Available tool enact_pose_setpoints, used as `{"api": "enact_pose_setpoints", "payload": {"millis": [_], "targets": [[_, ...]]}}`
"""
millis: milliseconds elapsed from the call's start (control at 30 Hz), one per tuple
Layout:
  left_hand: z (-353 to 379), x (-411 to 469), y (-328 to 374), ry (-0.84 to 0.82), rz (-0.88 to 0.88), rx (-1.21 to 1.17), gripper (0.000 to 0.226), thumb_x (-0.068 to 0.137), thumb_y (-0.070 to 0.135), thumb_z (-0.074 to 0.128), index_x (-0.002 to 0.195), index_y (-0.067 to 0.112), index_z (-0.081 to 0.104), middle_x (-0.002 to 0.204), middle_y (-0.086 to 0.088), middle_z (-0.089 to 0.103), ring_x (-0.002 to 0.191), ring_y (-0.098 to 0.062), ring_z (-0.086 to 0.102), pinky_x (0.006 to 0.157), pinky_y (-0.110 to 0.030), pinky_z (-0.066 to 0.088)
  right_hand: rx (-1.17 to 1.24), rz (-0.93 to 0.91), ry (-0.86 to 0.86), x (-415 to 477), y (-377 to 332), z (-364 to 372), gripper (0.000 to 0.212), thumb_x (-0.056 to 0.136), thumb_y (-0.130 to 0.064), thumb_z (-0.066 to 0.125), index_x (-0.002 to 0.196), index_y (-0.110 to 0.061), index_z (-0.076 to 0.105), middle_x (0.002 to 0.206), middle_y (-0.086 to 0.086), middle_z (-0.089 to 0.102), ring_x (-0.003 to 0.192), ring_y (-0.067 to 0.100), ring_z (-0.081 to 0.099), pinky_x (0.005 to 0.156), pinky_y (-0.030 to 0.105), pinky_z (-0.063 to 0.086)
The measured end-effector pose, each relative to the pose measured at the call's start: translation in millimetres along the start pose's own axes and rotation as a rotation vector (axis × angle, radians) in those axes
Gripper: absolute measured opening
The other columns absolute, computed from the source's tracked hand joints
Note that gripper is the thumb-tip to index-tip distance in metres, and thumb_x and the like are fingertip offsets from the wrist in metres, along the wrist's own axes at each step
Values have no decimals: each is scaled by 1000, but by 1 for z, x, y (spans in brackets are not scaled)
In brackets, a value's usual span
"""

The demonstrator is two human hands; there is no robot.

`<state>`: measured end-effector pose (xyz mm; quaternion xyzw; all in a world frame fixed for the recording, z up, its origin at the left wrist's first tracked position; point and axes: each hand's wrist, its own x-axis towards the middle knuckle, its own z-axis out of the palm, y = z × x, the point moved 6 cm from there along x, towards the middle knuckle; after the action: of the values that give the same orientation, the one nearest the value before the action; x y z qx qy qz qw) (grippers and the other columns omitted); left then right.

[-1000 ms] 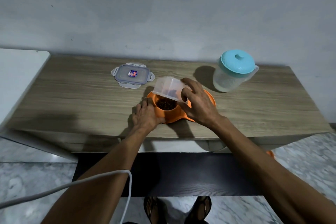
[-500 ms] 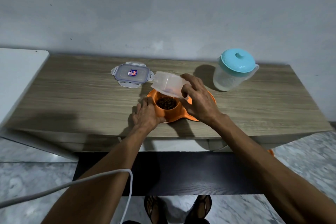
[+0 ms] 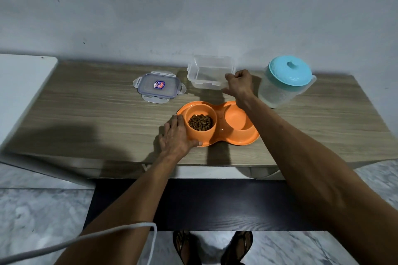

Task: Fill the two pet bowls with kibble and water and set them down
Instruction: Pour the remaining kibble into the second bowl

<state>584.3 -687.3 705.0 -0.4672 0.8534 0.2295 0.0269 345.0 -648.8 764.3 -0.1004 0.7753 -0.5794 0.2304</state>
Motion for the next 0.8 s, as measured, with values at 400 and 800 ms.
{"api": "enact_pose_setpoints", "payload": {"millis": [400, 800], "targets": [[3, 1, -1, -10, -1, 21, 116, 68, 58, 77, 155, 20, 9, 161, -3, 16, 142, -29, 23, 107, -49, 36, -223, 141, 31, 26, 30, 19, 23, 93, -18, 63, 114, -9, 62, 115, 12, 63, 94, 32, 67, 65, 41, 64], [-2, -1, 1, -29, 32, -36, 123, 64, 60, 79, 154, 18, 6, 159, -5, 16, 142, -33, 23, 108, -54, 35, -217, 55, 61, 6, 23, -26, 17, 94, -17, 57, 100, -10, 71, 90, 6, 66, 84, 22, 62, 73, 32, 50]]}}
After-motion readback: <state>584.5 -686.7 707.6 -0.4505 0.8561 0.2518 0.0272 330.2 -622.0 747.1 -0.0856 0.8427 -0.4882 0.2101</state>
